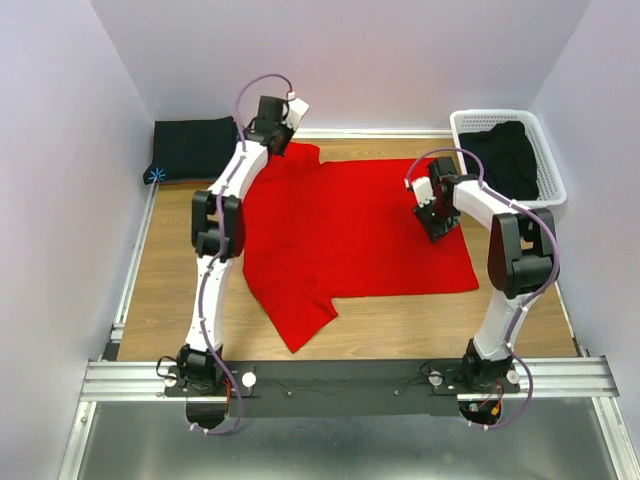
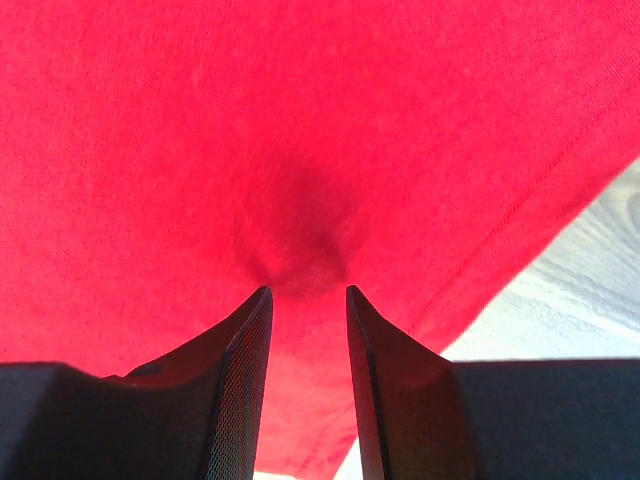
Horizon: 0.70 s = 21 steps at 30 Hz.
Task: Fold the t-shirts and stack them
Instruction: Flatten the tshirt out
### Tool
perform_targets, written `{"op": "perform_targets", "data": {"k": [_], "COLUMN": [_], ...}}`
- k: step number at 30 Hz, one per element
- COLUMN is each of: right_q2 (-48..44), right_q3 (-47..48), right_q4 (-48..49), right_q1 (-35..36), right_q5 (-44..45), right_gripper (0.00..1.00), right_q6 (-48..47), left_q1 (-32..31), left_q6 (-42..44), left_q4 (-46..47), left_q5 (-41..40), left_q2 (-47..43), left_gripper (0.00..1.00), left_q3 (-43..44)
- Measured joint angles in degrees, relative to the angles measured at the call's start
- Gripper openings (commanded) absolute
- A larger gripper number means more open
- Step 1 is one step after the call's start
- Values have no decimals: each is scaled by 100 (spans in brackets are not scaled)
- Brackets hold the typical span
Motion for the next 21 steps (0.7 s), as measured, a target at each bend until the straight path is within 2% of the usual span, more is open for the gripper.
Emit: {"op": "perform_targets", "data": {"k": [3,7,10,13,18,21], "right_q2": [-136,-328,-435,-509,-555,-579], "right_q3": [-48,-157,-337,-570,-907,-951], "right_q4": [-39,-81,-125,-205,-256,-251], "right_q1": [0,0,0,0,0,2], "right_q5": [-15,-125,-155,-153,-151,-162], "right_gripper": [43,43,43,43,43,43], "right_q6": [-22,-42,-98,-173,-297,-319], "left_q1": [15,15,22,72,295,426], "left_q6": [72,262,369,501,704,765], "left_q4": [-74,-385,-424,-623,-938,-970], "left_q5": [199,837,1204,1539,1827,1869], "left_q2": [-1075,-2830,-3670,-4004,-3995,-4083], "left_gripper": [8,8,8,10,11,11], "left_q3": [-863,-2503,-3718,-4889,-6339,-6651]}}
